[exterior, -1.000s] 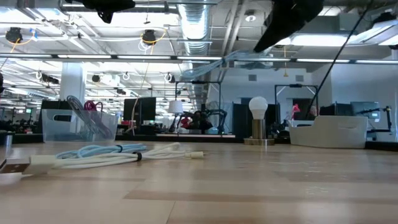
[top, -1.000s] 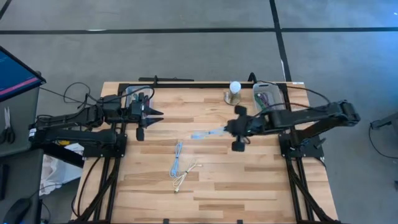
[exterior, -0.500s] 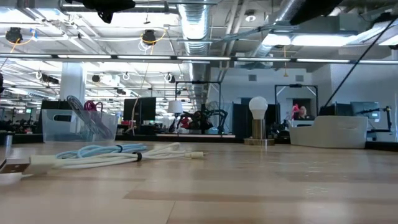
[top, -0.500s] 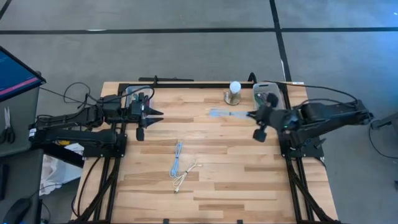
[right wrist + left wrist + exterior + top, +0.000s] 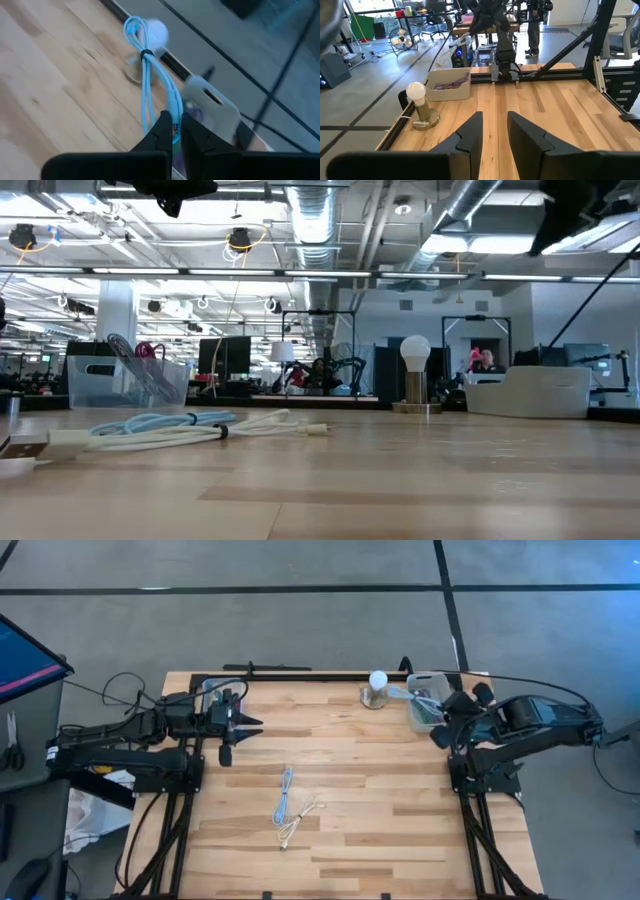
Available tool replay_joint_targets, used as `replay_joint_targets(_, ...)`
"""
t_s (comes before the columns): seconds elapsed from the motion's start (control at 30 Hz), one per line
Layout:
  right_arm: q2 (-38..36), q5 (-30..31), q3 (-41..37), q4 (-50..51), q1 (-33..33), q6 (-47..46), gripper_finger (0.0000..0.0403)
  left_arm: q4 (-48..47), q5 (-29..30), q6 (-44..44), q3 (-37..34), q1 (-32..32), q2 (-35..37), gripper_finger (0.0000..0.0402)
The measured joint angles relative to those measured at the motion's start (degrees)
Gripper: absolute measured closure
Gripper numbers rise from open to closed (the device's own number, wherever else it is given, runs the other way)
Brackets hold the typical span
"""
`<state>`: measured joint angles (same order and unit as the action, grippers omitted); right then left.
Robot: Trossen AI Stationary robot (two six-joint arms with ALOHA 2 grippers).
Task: Pick & Place USB Port
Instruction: Put the right blue charger cable into the gray bin
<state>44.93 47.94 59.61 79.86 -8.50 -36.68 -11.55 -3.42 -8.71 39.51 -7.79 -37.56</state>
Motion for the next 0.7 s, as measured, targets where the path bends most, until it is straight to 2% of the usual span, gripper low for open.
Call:
replay_joint_targets(0.2,0.00,0.00,0.00,8.09,2.25,-6.89,0.0401,0.00,0.00,0.02,0.00,0.00,0.00,0.0312)
replay_joint_targets(0.37,-0.04,0.00,-0.55,10.12,4.12,-8.45,0.0401,0.00,0.00,0.02,0.00,0.00,0.00,0.0312)
replay_joint_targets(0.7,-2.63,-0.45,-10.80,9.71,8.84,-10.75,0.0401,0.00,0.00,0.02,0.00,0.00,0.02,0.0312)
